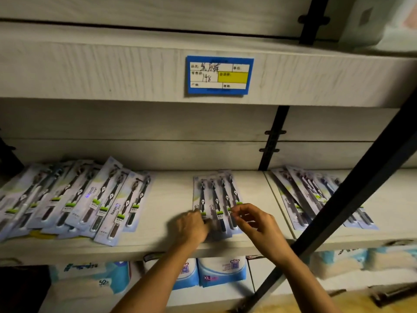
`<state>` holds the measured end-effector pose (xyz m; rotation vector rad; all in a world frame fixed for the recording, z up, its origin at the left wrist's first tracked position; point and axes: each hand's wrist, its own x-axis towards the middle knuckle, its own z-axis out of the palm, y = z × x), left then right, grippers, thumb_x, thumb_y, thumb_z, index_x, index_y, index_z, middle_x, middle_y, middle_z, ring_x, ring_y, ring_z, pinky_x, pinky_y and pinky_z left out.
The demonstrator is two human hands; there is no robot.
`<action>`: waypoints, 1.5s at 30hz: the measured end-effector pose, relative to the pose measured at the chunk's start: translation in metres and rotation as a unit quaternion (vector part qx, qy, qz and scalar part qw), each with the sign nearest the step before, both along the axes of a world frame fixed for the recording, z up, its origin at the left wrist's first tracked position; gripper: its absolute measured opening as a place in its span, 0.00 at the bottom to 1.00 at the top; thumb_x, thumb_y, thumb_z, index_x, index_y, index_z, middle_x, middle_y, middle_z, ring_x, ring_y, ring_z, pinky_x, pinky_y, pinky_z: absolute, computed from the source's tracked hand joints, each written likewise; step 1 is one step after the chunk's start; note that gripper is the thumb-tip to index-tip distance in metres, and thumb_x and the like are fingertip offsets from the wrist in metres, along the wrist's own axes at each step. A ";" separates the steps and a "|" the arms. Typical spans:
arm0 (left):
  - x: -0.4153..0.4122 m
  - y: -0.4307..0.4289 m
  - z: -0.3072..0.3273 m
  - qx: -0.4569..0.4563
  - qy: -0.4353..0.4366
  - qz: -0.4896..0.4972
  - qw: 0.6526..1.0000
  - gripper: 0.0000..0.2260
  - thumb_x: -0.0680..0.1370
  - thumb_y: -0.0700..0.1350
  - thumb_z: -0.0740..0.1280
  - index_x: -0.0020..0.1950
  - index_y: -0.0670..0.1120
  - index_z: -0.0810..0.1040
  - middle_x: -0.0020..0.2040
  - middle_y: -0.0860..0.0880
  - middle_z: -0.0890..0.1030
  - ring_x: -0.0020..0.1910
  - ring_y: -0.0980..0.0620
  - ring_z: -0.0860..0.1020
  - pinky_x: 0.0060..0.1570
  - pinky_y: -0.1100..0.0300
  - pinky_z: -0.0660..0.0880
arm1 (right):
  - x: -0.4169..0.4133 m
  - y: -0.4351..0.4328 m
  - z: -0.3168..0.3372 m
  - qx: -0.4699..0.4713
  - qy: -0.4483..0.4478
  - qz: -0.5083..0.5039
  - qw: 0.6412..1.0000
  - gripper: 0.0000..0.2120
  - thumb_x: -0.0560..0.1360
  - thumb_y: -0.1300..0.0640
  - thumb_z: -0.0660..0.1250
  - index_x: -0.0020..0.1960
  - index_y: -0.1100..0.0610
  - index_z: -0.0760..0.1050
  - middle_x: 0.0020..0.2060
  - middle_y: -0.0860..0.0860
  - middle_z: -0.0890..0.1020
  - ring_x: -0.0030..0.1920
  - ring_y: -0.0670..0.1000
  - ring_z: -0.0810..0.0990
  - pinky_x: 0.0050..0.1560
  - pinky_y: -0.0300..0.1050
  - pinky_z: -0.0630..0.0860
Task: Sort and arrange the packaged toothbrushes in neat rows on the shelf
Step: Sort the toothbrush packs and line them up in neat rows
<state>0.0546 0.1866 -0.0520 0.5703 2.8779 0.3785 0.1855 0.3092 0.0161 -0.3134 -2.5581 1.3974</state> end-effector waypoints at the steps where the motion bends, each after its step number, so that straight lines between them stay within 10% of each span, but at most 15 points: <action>1: -0.001 -0.004 0.000 0.015 -0.002 0.003 1.000 0.18 0.78 0.56 0.60 0.58 0.45 0.74 0.54 0.45 0.80 0.53 0.47 0.77 0.46 0.58 0.70 | -0.001 0.000 -0.002 -0.004 -0.006 -0.004 1.000 0.08 0.77 0.57 0.64 0.54 0.47 0.75 0.48 0.43 0.81 0.48 0.41 0.79 0.48 0.33 0.77; 8: 0.020 -0.036 0.033 0.202 0.061 -0.026 0.977 0.08 0.76 0.53 0.61 0.44 0.49 0.71 0.46 0.48 0.78 0.46 0.48 0.78 0.45 0.54 0.76 | -0.009 -0.017 -0.007 -0.163 -0.056 -0.028 0.985 0.11 0.78 0.53 0.62 0.60 0.49 0.70 0.51 0.49 0.80 0.51 0.47 0.80 0.50 0.38 0.79; 12: 0.056 -0.024 0.054 0.210 0.127 -0.124 0.962 0.11 0.75 0.54 0.60 0.54 0.51 0.72 0.52 0.53 0.76 0.53 0.54 0.73 0.47 0.60 0.70 | -0.007 -0.027 -0.001 -0.304 -0.034 -0.026 0.952 0.06 0.78 0.56 0.60 0.53 0.49 0.72 0.46 0.49 0.82 0.44 0.45 0.83 0.37 0.33 0.78; 18: 0.068 -0.025 0.048 0.206 0.107 -0.238 0.943 0.12 0.74 0.59 0.53 0.48 0.53 0.67 0.46 0.57 0.69 0.45 0.59 0.68 0.42 0.65 0.63 | 0.005 -0.012 -0.012 -0.288 -0.022 -0.103 0.952 0.14 0.77 0.60 0.63 0.62 0.58 0.68 0.53 0.57 0.80 0.52 0.55 0.82 0.49 0.48 0.81; 24: 0.018 -0.004 0.000 0.143 -0.073 -0.033 0.987 0.09 0.77 0.49 0.61 0.49 0.44 0.72 0.52 0.45 0.75 0.52 0.48 0.73 0.51 0.57 0.71 | 0.024 0.012 -0.015 -0.247 -0.030 -0.127 0.960 0.16 0.77 0.57 0.63 0.63 0.52 0.66 0.56 0.52 0.78 0.54 0.49 0.79 0.48 0.44 0.79; 30: 0.001 0.032 -0.013 0.033 -0.034 0.028 0.998 0.36 0.68 0.66 0.67 0.64 0.42 0.66 0.63 0.43 0.69 0.62 0.45 0.67 0.61 0.55 0.65 | 0.036 0.016 -0.011 -0.208 -0.043 -0.142 0.967 0.15 0.77 0.56 0.62 0.63 0.54 0.66 0.55 0.52 0.78 0.54 0.51 0.80 0.52 0.50 0.79; 34: -0.007 0.033 -0.010 0.028 -0.054 0.060 0.996 0.33 0.68 0.55 0.72 0.65 0.40 0.63 0.66 0.41 0.67 0.65 0.43 0.65 0.63 0.56 0.65 | 0.038 0.016 -0.011 -0.197 -0.043 -0.136 0.970 0.14 0.78 0.56 0.62 0.62 0.54 0.66 0.52 0.48 0.78 0.52 0.47 0.80 0.44 0.41 0.80; 40: -0.020 0.009 0.011 0.061 -0.163 0.113 0.978 0.35 0.69 0.41 0.74 0.68 0.36 0.57 0.66 0.40 0.67 0.65 0.45 0.69 0.52 0.61 0.71 | 0.028 0.010 -0.011 -0.204 -0.050 -0.110 0.972 0.14 0.78 0.56 0.62 0.62 0.52 0.65 0.51 0.46 0.78 0.49 0.43 0.80 0.36 0.35 0.79; 45: -0.022 -0.016 0.006 0.198 -0.190 0.119 0.954 0.25 0.67 0.37 0.74 0.51 0.41 0.60 0.52 0.42 0.74 0.48 0.43 0.77 0.39 0.57 0.73 | 0.012 0.003 -0.009 -0.233 -0.047 -0.077 0.968 0.13 0.78 0.59 0.62 0.62 0.53 0.66 0.52 0.49 0.79 0.49 0.45 0.82 0.39 0.36 0.79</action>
